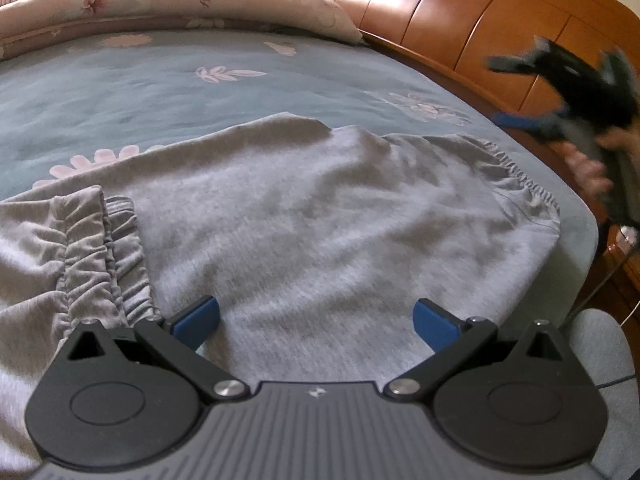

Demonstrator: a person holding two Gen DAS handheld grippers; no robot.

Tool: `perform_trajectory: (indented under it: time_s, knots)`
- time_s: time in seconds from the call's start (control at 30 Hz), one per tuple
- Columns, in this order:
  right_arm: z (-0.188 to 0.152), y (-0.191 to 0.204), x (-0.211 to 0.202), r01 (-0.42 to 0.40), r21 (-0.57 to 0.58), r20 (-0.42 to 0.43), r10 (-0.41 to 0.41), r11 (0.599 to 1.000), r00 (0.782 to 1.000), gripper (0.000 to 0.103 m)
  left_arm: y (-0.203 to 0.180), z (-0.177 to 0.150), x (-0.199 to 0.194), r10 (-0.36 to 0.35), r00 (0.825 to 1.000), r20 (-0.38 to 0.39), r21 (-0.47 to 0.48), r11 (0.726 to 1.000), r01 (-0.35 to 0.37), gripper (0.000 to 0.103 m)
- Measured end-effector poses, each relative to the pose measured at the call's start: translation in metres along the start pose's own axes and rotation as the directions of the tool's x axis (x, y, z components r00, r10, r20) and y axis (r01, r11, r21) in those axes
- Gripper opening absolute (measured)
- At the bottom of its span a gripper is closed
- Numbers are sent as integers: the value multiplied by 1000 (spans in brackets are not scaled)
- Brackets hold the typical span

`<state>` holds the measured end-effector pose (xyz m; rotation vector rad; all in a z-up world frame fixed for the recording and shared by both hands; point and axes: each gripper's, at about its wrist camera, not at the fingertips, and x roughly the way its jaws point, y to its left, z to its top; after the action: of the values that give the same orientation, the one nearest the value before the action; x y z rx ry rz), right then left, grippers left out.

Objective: Fold clothes

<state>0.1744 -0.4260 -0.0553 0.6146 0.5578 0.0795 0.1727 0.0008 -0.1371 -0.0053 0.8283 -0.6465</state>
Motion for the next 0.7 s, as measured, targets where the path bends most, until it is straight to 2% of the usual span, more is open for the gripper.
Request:
perform_trajectory:
  time_s: [0.23, 0.37, 0.53, 0.7]
  knots:
    - [-45, -57, -79, 78, 165, 39, -86, 983, 996, 103, 1, 2, 1, 4, 1000, -2, -32, 999, -4, 102]
    - [-69, -88, -77, 52, 297, -13, -50, 953, 999, 103, 1, 6, 3, 13, 1000, -17, -62, 998, -14, 102]
    - [-85, -109, -51, 15, 423, -40, 2, 906, 999, 103, 4, 10, 4, 18, 999, -32, -112, 993, -21, 102]
    - [-103, -112, -58, -28, 517, 17, 22, 855, 1000, 103, 1, 12, 5, 43, 998, -45, -131, 990, -49, 102]
